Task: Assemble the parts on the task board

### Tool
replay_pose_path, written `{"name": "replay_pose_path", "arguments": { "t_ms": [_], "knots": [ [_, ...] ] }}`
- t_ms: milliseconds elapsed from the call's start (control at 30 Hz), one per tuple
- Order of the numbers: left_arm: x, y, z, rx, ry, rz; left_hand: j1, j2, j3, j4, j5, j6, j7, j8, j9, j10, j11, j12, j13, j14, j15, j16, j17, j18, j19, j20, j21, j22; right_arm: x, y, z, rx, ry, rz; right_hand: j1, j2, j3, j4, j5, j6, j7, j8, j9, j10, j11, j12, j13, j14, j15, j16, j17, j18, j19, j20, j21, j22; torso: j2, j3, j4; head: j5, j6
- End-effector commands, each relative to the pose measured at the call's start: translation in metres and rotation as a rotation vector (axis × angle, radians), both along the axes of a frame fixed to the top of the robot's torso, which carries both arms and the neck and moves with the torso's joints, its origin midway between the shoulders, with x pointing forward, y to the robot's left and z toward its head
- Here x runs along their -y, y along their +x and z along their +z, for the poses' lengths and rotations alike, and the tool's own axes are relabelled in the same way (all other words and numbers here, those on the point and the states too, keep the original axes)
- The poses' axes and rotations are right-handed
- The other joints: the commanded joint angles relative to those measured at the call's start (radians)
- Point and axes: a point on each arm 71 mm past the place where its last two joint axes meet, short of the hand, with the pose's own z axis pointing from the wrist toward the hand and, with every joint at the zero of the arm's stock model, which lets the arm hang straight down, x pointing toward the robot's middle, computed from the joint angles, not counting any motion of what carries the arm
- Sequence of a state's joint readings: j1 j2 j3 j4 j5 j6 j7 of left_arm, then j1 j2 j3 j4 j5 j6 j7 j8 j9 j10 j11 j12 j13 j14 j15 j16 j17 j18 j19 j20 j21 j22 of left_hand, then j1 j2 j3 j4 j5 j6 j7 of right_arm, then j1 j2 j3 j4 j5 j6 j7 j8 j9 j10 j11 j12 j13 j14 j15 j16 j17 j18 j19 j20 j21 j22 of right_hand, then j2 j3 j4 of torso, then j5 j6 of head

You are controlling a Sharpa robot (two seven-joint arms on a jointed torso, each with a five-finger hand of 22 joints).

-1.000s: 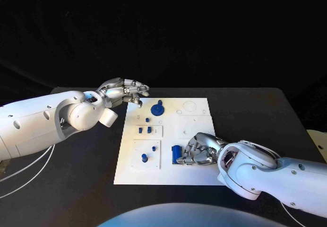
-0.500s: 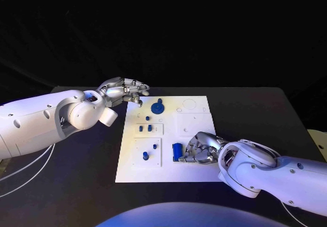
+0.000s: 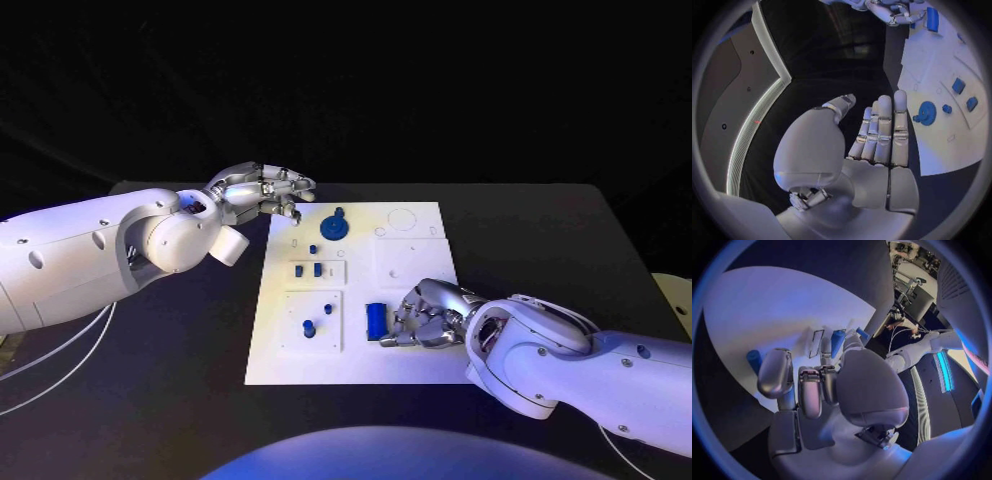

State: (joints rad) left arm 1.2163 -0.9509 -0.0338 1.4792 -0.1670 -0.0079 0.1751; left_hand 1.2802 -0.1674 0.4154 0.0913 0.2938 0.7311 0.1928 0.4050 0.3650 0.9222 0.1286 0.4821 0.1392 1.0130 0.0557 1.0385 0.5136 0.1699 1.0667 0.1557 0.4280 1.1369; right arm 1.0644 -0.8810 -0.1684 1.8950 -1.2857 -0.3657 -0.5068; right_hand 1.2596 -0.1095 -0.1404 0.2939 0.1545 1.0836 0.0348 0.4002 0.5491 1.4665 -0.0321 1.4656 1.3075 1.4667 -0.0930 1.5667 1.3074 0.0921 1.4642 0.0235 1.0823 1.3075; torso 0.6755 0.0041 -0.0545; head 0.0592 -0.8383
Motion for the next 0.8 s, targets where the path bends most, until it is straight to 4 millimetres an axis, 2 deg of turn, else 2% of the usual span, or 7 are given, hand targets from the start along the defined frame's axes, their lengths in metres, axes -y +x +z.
{"name": "replay_pose_path", "arguments": {
  "t_ms": [33, 133, 267, 500, 667, 800],
  "knots": [
    [0.002, 0.000, 0.001, -0.002, -0.012, -0.014, -0.005, 0.002, -0.001, 0.004, 0.000, -0.007, 0.001, 0.002, 0.001, -0.005, -0.001, 0.002, -0.001, -0.006, 0.002, 0.004, -0.001, 0.011, 0.001, 0.005, -0.004, -0.001, 0.003, -0.002, 0.002, 0.007, 0.008, 0.016, 0.002, -0.011, -0.007, 0.001, -0.005, 0.009, 0.001, -0.004, 0.001, 0.053, -0.002, -0.001, 0.176, 0.104, 0.002, 0.004, 0.263, -0.008, -0.001, -0.005, -0.005, 0.150, 0.000, 0.0002, -0.0005, 0.000, -0.001],
    [0.002, -0.001, 0.001, -0.001, -0.013, -0.013, -0.004, 0.002, -0.001, 0.004, 0.000, -0.008, 0.000, 0.003, 0.001, -0.006, -0.001, 0.002, -0.001, -0.006, 0.002, 0.005, -0.001, 0.011, 0.001, 0.005, -0.004, -0.001, 0.011, 0.000, 0.007, 0.035, 0.022, -0.014, 0.004, -0.008, -0.004, 0.000, -0.001, 0.010, 0.000, -0.004, 0.002, 0.054, -0.002, 0.002, 0.178, 0.104, 0.001, 0.004, 0.263, -0.008, 0.000, -0.005, -0.003, 0.151, -0.001, -0.0001, -0.0006, -0.001, 0.000],
    [0.002, -0.001, 0.001, 0.002, -0.013, -0.011, -0.004, 0.002, -0.001, 0.004, 0.000, -0.008, 0.000, 0.003, 0.001, -0.006, -0.001, 0.003, -0.001, -0.006, 0.002, 0.005, -0.001, 0.011, 0.001, 0.005, -0.004, -0.001, 0.027, 0.004, 0.017, 0.084, 0.041, -0.060, 0.031, 0.002, 0.008, -0.001, 0.029, 0.001, 0.001, -0.002, 0.013, 0.053, -0.002, 0.000, 0.177, 0.104, 0.001, 0.004, 0.263, -0.008, -0.001, -0.004, -0.006, 0.150, -0.002, -0.0013, -0.0013, -0.005, 0.001],
    [0.002, -0.001, 0.001, 0.009, -0.017, -0.009, -0.003, 0.002, -0.001, 0.004, 0.000, -0.008, 0.000, 0.004, 0.001, -0.006, -0.001, 0.003, -0.001, -0.006, 0.002, 0.005, -0.001, 0.011, 0.001, 0.005, -0.004, -0.002, 0.069, 0.012, 0.031, 0.160, 0.027, -0.155, 0.073, 0.023, 0.022, -0.003, 0.075, -0.026, 0.007, -0.014, 0.023, 0.047, 0.002, -0.013, 0.168, 0.104, 0.004, 0.004, 0.263, -0.007, -0.002, -0.003, -0.015, 0.149, -0.002, -0.0017, -0.0016, -0.015, 0.005],
    [0.002, -0.001, 0.001, 0.014, -0.020, -0.009, -0.003, 0.002, -0.001, 0.004, 0.000, -0.008, 0.000, 0.004, 0.001, -0.006, -0.001, 0.003, -0.001, -0.006, 0.002, 0.005, -0.001, 0.011, 0.001, 0.005, -0.004, -0.002, 0.094, 0.016, 0.033, 0.194, -0.026, -0.194, 0.078, 0.021, 0.017, -0.002, 0.084, -0.044, 0.015, -0.030, 0.021, 0.039, 0.008, -0.028, 0.156, 0.104, 0.009, 0.003, 0.261, -0.006, -0.005, 0.000, -0.027, 0.146, -0.001, -0.0018, -0.0011, -0.022, 0.009],
    [0.003, -0.001, 0.001, 0.016, -0.022, -0.010, -0.003, 0.002, -0.001, 0.004, 0.000, -0.008, 0.000, 0.004, 0.001, -0.006, -0.001, 0.003, -0.001, -0.006, 0.002, 0.005, -0.001, 0.011, 0.001, 0.005, -0.004, -0.002, 0.103, 0.015, 0.028, 0.198, -0.069, -0.199, 0.080, 0.020, 0.016, -0.002, 0.085, -0.049, 0.017, -0.036, 0.019, 0.035, 0.010, -0.035, 0.150, 0.103, 0.010, 0.002, 0.258, -0.005, -0.007, 0.001, -0.033, 0.145, 0.000, -0.0009, -0.0008, -0.025, 0.010]
  ]
}}
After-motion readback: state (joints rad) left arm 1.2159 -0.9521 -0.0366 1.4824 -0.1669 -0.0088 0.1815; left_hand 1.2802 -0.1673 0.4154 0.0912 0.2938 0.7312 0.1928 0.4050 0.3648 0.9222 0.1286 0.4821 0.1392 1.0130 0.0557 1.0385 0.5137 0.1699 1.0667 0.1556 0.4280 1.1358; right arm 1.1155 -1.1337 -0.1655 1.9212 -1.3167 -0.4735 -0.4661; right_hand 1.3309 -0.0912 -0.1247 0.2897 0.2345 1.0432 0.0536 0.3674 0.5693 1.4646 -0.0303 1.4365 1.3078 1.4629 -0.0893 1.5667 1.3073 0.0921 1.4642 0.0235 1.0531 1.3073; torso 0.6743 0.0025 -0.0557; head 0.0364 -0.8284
